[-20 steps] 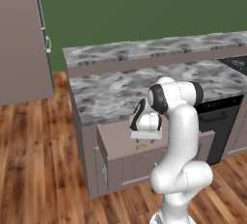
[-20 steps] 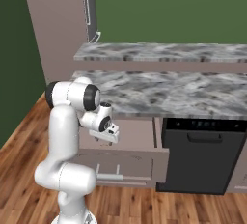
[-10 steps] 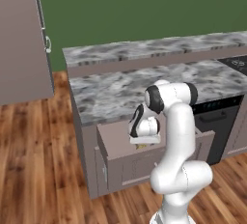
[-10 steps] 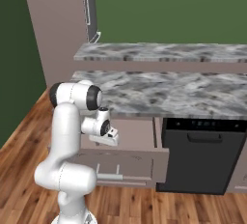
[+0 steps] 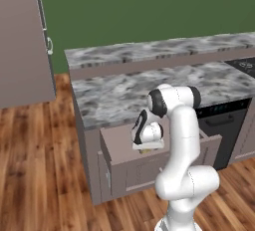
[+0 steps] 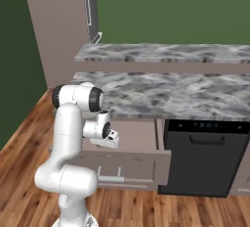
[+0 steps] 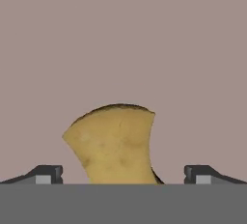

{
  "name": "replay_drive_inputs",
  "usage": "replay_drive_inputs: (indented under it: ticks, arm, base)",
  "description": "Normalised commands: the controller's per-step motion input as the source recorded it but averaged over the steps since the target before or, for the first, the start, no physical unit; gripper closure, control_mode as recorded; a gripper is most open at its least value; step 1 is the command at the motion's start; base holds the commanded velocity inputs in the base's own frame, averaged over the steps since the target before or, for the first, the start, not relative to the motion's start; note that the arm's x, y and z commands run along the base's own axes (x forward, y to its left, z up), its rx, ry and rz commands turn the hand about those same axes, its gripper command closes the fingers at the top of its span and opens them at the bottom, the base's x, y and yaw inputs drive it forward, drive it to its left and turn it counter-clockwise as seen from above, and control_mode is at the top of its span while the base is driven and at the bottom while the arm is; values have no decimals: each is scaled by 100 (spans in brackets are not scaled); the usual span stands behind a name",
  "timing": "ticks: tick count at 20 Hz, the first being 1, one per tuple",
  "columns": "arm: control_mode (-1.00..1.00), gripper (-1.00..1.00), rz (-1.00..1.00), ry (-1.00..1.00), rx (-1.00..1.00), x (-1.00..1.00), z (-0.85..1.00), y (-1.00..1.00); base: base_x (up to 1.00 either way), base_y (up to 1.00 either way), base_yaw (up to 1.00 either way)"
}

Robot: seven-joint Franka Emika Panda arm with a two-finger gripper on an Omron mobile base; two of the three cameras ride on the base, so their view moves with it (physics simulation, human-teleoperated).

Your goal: Restock the sink supplies by placing the sponge and soap dispenser on the counter and next to the sink. Make sure the soap dispenser is upright.

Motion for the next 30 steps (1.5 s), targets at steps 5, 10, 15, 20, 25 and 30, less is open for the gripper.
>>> replay_drive_inputs:
  ticks: [5, 10, 15, 20, 25, 30]
  arm:
    - [-100, -100, 0, 0, -4, 1, -24, 0]
    - [-100, -100, 0, 0, -5, 0, -25, 0]
    - [-100, 100, 0, 0, -5, 0, -22, 9]
    - [-100, 100, 0, 0, -1, 0, -2, 1]
    - [-100, 100, 0, 3, 0, 5, 0, -1]
    - [-100, 100, 0, 2, 0, -1, 51, -23]
  base:
    - [0, 0, 0]
    - [0, 0, 0]
    - [0, 0, 0]
    - [0, 0, 0]
    - [0, 0, 0]
    - [0, 0, 0]
